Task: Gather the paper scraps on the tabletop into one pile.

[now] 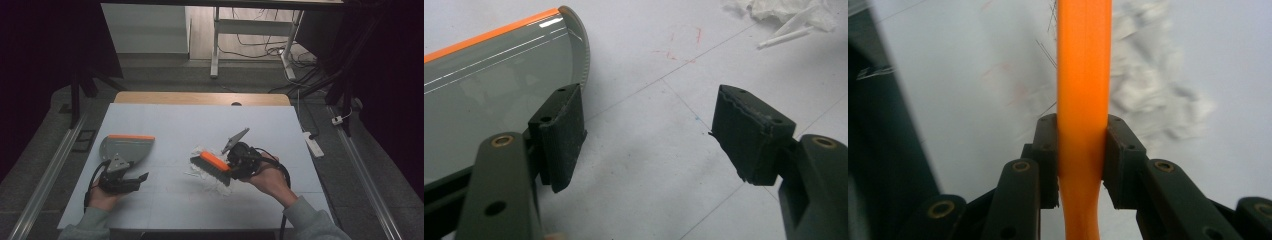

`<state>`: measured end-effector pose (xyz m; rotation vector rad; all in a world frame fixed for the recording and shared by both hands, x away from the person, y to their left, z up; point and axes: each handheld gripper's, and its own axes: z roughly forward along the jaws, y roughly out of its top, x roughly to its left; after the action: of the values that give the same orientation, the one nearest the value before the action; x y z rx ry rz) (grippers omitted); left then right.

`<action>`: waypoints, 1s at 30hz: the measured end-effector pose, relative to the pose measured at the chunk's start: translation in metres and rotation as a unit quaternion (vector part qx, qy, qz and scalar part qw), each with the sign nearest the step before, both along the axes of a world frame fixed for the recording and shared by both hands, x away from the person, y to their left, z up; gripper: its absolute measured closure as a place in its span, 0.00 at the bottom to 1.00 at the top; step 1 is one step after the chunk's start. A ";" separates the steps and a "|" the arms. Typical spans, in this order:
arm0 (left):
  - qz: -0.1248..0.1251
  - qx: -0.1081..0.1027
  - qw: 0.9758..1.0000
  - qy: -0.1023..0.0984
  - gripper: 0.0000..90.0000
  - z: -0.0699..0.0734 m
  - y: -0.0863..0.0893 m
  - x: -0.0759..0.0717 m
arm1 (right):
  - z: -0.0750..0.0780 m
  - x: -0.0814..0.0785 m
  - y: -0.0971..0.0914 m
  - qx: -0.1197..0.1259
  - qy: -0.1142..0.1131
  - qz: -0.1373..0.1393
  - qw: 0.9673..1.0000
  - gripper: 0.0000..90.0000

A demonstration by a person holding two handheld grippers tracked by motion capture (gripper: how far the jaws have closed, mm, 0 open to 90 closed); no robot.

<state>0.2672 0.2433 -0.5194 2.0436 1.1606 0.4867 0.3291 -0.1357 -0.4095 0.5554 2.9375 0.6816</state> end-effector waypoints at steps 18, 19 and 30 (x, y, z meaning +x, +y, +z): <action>0.000 0.000 1.000 -0.002 0.33 0.000 0.000 -0.001 | -0.035 -0.007 0.034 -0.116 0.004 0.100 0.988 0.78; 0.001 -0.001 1.000 -0.002 0.34 0.000 0.000 -0.001 | -0.035 -0.004 0.035 -0.117 0.004 0.102 0.988 0.78; 0.001 -0.002 1.000 -0.002 0.34 0.000 0.000 -0.001 | -0.022 0.024 0.025 -0.059 -0.037 0.049 0.996 0.79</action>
<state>0.2664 0.2434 -0.5191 2.0366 1.1611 0.4893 0.3529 -0.1108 -0.4315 0.3687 2.9275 0.5215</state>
